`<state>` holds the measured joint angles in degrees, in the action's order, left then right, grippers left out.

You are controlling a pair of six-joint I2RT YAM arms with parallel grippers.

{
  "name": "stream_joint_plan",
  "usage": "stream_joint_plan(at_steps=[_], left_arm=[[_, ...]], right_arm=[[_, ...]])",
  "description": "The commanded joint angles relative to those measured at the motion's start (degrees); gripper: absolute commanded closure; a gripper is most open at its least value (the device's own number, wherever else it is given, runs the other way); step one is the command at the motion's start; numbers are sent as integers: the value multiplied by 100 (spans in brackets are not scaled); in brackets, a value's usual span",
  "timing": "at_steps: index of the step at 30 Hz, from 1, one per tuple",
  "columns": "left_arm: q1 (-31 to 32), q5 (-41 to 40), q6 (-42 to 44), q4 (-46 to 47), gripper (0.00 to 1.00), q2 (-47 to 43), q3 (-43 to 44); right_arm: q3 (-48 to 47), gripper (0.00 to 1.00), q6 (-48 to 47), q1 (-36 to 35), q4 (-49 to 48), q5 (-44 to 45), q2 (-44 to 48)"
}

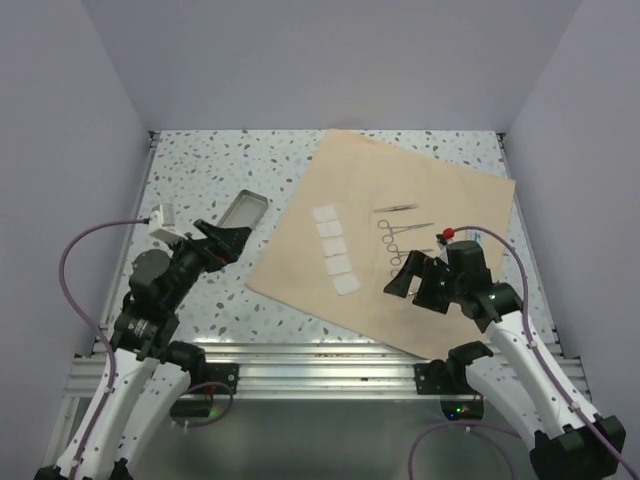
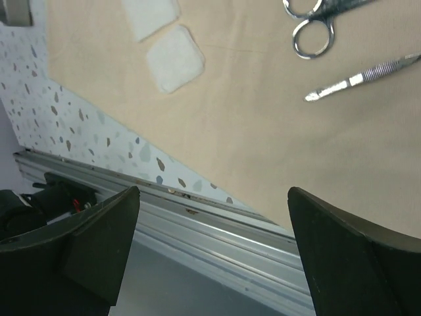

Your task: Prepare the surgical pack

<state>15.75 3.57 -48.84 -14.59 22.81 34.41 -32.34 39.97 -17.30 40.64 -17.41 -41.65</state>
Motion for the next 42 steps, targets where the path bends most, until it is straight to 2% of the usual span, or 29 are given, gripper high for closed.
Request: stream_joint_plan(at_steps=[1,5,6,8,11,17,22,23,25,26,30,31,36,40,42], left_arm=[[-45,504,770,-571,0,864,267],[-45,653,964,-693,0,1795,530],[-54,793,999,-764,0,1910,575],[-45,777,1008,-1044,1,2104,689],[-45,706,964,-1334,2,2219,637],[-37,1260,946,-2178,6,2544,953],[-37,1365,868,-2233,9,2606,866],[-37,1417,815,-2189,10,2641,848],[-37,1567,780,-2145,12,2685,839],[-45,1576,745,-2127,12,2711,821],[-37,1558,700,-2092,13,2711,830],[-37,1567,692,-2048,13,2738,821],[-37,1620,779,-2074,13,2896,918],[-37,1629,902,-2083,13,3019,979],[-37,1646,964,-2083,13,3054,1006]], right_arm=[[-571,1,-357,-2,-319,125,-141],[-406,1,-402,-10,-1327,-911,-1036],[-388,1,-419,-10,-1461,-1131,-1517],[-422,2,-498,-63,-1568,-1440,-1880],[-720,4,-901,-255,-1263,-1162,-2215],[-1573,12,-1797,-371,-532,-1141,-2787],[-1994,18,-2572,-362,-786,-1353,-3419],[-2100,23,-2738,-371,-699,-1362,-3777],[-2293,27,-2696,-371,-864,-1423,-4069],[-2382,33,-2687,-414,-961,-1458,-4305],[-2882,37,-2906,-660,-795,-1310,-4896],[-2892,41,-2907,-695,-795,-1300,-4966],[-2822,44,-2889,-783,-979,-1327,-5274],[-2883,55,-2942,-863,-979,-1168,-5494],[-2892,55,-2933,-880,-1058,-1116,-5564]])
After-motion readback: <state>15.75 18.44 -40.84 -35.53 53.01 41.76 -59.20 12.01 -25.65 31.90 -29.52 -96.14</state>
